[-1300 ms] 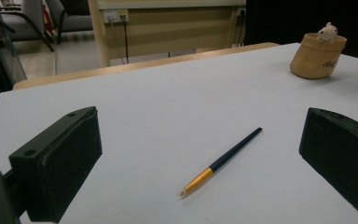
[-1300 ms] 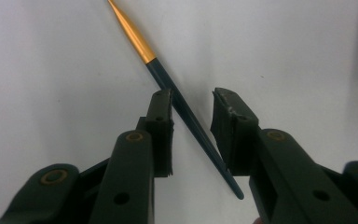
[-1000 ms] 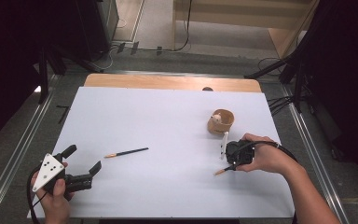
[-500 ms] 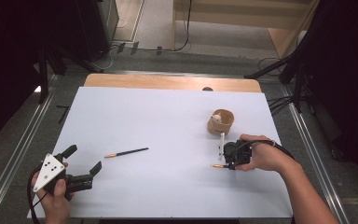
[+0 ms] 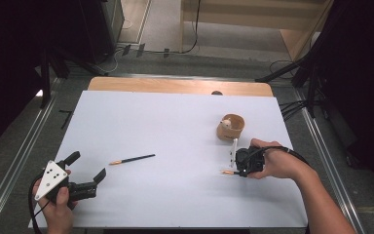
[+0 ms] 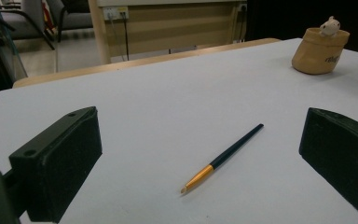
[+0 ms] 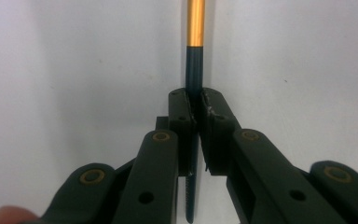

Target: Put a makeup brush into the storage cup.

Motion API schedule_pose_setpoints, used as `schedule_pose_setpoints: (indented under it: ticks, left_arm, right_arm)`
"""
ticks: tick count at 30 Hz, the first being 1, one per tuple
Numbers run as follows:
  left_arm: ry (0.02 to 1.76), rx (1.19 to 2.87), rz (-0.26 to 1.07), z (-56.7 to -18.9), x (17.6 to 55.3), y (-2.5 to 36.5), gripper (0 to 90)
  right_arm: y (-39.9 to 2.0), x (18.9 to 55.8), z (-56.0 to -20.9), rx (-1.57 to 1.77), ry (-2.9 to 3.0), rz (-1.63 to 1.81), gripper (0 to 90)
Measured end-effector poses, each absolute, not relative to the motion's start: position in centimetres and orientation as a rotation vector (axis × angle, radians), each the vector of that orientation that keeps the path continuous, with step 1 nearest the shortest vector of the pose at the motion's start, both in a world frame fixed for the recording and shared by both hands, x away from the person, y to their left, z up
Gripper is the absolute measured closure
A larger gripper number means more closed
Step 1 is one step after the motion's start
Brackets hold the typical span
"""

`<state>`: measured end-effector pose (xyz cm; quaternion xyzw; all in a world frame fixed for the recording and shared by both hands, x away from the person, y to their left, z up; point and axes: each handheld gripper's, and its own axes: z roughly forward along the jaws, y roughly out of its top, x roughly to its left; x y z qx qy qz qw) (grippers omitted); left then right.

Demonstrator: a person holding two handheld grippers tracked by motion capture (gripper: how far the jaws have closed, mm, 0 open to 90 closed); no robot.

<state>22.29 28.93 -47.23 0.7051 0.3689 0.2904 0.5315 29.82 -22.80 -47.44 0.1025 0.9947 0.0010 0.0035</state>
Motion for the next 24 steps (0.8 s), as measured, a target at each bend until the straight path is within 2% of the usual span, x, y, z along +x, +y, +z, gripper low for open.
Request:
schedule_pose_setpoints:
  ticks: [24]
  left_arm:
    - [0.874,1.683,0.689,-47.2,22.3,28.7,0.0]
  right_arm:
    - [-24.7,29.9,-43.2,0.546,2.770,0.733,84.9]
